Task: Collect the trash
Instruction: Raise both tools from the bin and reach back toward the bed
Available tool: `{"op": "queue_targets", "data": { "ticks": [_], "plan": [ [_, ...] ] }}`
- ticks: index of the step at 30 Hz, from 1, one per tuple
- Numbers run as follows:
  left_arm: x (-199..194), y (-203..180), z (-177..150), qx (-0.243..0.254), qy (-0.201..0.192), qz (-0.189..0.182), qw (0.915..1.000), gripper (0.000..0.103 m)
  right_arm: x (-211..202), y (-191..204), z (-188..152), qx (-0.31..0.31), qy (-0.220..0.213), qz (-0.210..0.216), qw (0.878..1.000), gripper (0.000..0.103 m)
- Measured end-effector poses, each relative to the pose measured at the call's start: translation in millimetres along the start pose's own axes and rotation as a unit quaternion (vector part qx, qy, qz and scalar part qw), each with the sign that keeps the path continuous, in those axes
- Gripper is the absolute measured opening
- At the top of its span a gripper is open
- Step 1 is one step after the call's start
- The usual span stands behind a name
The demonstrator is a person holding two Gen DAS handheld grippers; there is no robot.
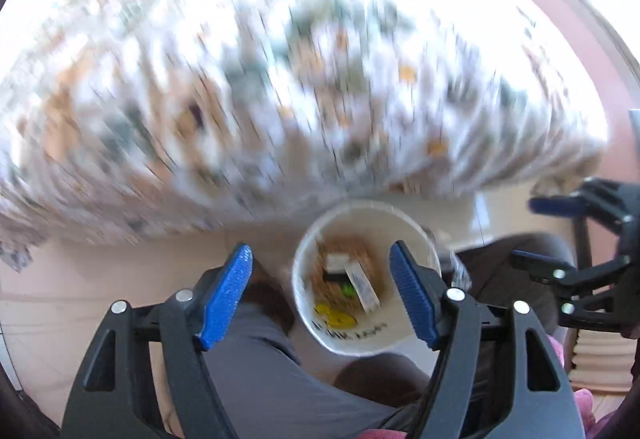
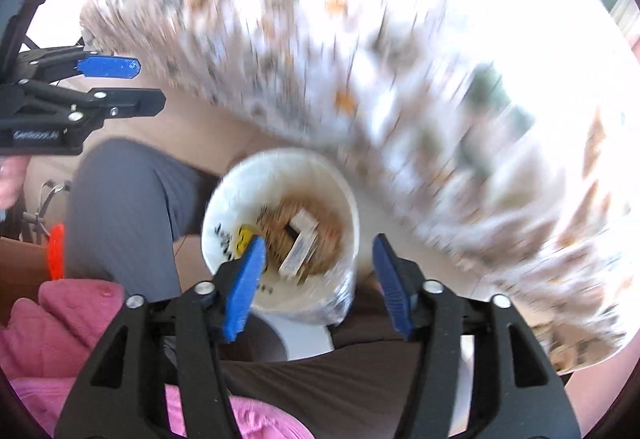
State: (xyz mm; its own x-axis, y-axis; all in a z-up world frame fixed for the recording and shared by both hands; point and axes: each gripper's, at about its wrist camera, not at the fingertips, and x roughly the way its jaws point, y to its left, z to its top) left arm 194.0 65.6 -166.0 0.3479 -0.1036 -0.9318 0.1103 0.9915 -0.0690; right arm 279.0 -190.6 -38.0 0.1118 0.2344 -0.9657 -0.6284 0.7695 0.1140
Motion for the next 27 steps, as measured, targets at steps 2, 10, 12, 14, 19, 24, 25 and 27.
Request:
{"op": "queue_targets", "data": {
  "ticks": [2, 10, 12, 14, 19, 24, 25, 27],
  "plan": [
    [-21.3, 2.4, 13.3, 0.006, -0.022, 0.005, 0.9997, 0.076, -25.9, 0.2, 9.8, -0.011, -0.030, -0.013, 0.999, 0.063],
    [-87.6, 14.2, 72.0, 0.020, -0.098, 0.071, 0.9925, 0.088, -123.4, -14.2, 55.0, -0.027, -0.142, -0.058, 0.988, 0.076],
    [-94.3, 18.3, 86.6, 0.020, -0.106, 0.084, 0.9907, 0.088, -139.9, -20.8, 68.1, -0.022, -0.161, -0.060, 0.985, 0.077],
    [-95.2, 23.1, 102.2, 0.020, -0.110, 0.101, 0.9886, 0.088, -151.1, -30.0, 82.5, -0.018, -0.176, -0.063, 0.982, 0.077],
    [-92.2, 43.2, 142.1, 0.005, -0.117, 0.126, 0.9851, 0.088, -172.9, -47.8, 118.7, -0.013, -0.205, -0.077, 0.976, 0.077],
    [-79.0, 64.3, 182.9, -0.016, -0.116, 0.127, 0.9850, 0.088, -178.0, -74.6, 154.7, 0.002, -0.217, -0.072, 0.973, 0.077],
    [-75.0, 67.8, 190.1, -0.017, -0.115, 0.126, 0.9852, 0.088, -176.6, -80.1, 161.6, 0.007, -0.220, -0.069, 0.973, 0.077],
    [-66.4, 75.4, 205.0, -0.020, -0.113, 0.125, 0.9855, 0.088, -172.6, -88.8, 173.6, 0.013, -0.222, -0.062, 0.973, 0.077]
  ]
}}
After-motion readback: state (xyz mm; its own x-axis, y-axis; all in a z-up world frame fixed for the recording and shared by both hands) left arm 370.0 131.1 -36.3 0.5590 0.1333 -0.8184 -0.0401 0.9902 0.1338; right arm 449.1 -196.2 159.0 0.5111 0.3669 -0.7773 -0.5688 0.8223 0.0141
